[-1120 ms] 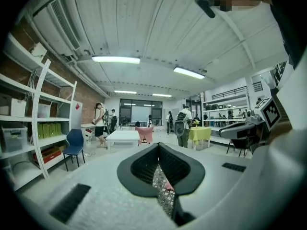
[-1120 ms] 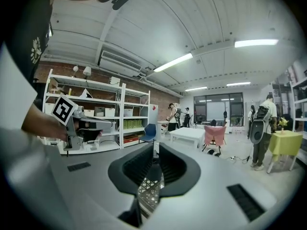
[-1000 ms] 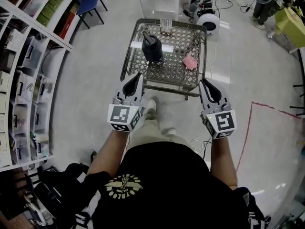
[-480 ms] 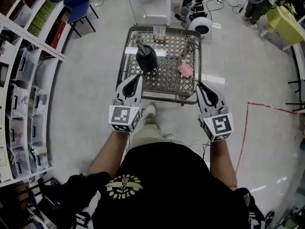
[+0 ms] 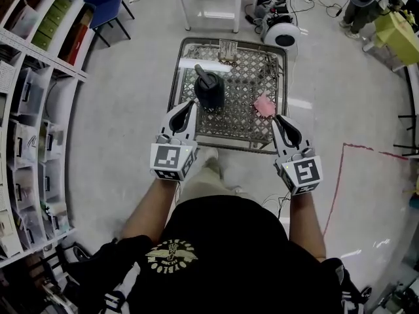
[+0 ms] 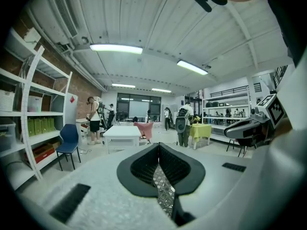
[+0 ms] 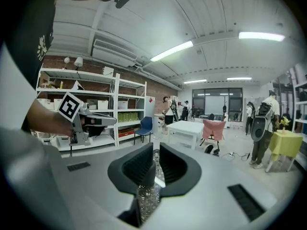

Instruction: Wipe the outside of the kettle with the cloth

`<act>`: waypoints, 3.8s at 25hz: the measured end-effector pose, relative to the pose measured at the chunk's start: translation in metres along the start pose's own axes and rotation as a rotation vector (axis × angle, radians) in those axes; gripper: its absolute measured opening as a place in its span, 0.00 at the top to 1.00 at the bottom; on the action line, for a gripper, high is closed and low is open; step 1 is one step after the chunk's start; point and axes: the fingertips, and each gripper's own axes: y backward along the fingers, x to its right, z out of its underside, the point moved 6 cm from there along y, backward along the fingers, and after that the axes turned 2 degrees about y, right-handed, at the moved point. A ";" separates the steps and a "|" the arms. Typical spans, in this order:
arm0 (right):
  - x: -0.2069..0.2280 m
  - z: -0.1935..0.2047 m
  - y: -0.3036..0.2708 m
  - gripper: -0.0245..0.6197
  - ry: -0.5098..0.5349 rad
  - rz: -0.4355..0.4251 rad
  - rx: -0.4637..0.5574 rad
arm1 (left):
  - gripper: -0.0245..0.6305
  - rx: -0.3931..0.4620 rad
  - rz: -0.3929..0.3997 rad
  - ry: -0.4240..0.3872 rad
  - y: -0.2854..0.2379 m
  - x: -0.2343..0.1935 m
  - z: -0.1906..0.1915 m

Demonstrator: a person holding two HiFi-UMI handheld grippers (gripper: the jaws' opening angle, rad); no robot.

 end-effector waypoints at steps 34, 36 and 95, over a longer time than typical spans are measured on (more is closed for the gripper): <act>0.065 0.082 -0.171 0.62 -0.202 0.101 -0.347 | 0.95 -0.240 0.342 0.074 -0.245 -0.086 0.107; 0.069 0.093 -0.174 0.61 -0.210 0.099 -0.348 | 0.95 -0.267 0.352 0.065 -0.249 -0.083 0.114; 0.111 0.359 -0.234 0.89 -0.224 0.069 -0.662 | 0.95 -0.402 0.349 -0.232 -0.257 -0.044 0.127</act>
